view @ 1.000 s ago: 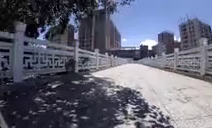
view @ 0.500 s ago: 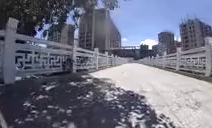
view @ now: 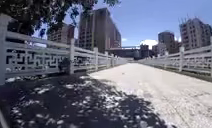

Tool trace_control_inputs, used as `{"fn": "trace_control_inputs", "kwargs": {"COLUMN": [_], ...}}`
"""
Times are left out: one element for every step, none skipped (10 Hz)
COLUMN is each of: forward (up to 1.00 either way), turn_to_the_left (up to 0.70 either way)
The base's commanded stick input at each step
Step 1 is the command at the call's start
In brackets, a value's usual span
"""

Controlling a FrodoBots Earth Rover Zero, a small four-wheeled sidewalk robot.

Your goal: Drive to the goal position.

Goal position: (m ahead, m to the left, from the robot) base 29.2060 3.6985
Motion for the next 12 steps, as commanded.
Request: {"fn": "trace_control_inputs", "kwargs": {"forward": [0.45,0.45,0.45,0.45,0.45,0.45,0.45,0.45,0.45,0.45,0.45,0.45], "turn_to_the_left": [0.00,0.00,0.00,-0.17,-0.27,-0.27,-0.04,0.00,0.00,0.00,0.00,0.00]}}
